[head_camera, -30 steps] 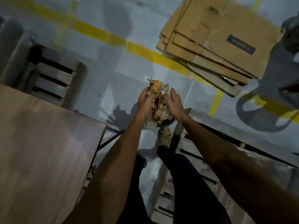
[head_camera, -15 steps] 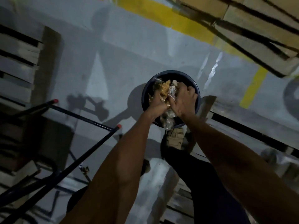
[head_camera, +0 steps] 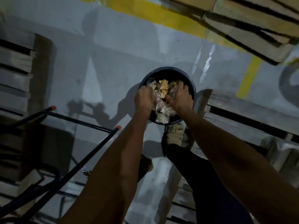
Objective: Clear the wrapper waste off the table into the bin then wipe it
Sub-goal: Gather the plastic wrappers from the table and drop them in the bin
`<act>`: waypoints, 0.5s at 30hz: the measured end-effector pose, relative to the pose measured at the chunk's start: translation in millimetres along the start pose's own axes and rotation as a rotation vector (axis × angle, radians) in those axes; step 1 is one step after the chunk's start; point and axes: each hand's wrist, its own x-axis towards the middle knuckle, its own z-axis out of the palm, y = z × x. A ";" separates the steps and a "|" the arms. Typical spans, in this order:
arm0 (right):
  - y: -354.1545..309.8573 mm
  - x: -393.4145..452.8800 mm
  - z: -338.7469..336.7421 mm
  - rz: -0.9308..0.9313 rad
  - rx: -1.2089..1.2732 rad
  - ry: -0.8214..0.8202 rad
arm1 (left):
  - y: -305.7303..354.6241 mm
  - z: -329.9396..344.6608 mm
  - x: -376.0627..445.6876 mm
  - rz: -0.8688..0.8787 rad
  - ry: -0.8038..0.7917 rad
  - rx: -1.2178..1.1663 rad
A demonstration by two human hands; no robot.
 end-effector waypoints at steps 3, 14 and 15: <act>-0.3 -3.3 -4.9 0.055 0.201 -0.054 | 9.5 1.0 -7.8 0.015 -0.021 0.004; -14.6 -88.1 -53.5 0.122 0.359 0.101 | 23.6 -41.2 -73.5 -0.055 0.035 -0.177; -23.2 -101.7 -65.1 0.102 0.376 0.100 | 29.6 -53.4 -86.2 -0.069 0.042 -0.195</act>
